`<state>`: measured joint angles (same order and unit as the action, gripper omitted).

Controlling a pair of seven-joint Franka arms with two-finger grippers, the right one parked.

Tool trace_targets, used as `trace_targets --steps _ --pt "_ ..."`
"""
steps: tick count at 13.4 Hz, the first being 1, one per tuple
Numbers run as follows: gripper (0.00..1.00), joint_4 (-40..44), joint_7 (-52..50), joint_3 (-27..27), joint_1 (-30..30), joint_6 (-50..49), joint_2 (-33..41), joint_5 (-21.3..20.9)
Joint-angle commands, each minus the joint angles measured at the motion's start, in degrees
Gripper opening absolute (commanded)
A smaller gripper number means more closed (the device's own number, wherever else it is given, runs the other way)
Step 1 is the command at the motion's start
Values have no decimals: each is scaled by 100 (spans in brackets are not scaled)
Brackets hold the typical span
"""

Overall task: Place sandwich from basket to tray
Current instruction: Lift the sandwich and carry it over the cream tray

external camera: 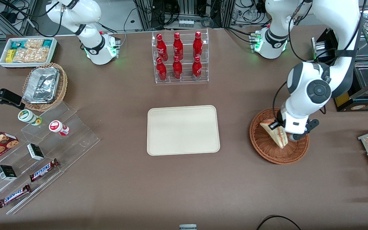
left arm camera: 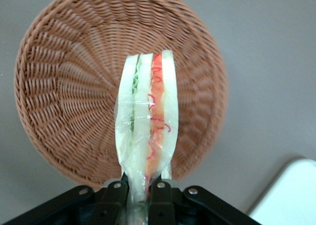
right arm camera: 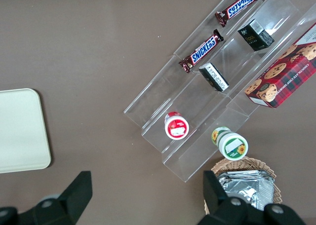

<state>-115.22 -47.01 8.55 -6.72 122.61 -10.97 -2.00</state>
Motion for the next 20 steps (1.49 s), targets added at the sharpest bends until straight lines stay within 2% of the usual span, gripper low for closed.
trace_targets --steps 1,5,9,15,20 --pt "0 955 16 -11 -661 -728 -474 -37" --pt "0 1931 -107 -20 -1699 -914 -1387 -11" --pt "0 3178 -792 -20 -2578 -923 -2504 -28" --pt "0 4428 -1416 -46 -3370 -914 -3551 -37" --pt "0 4570 -1680 -64 -3599 -853 -3789 -37"
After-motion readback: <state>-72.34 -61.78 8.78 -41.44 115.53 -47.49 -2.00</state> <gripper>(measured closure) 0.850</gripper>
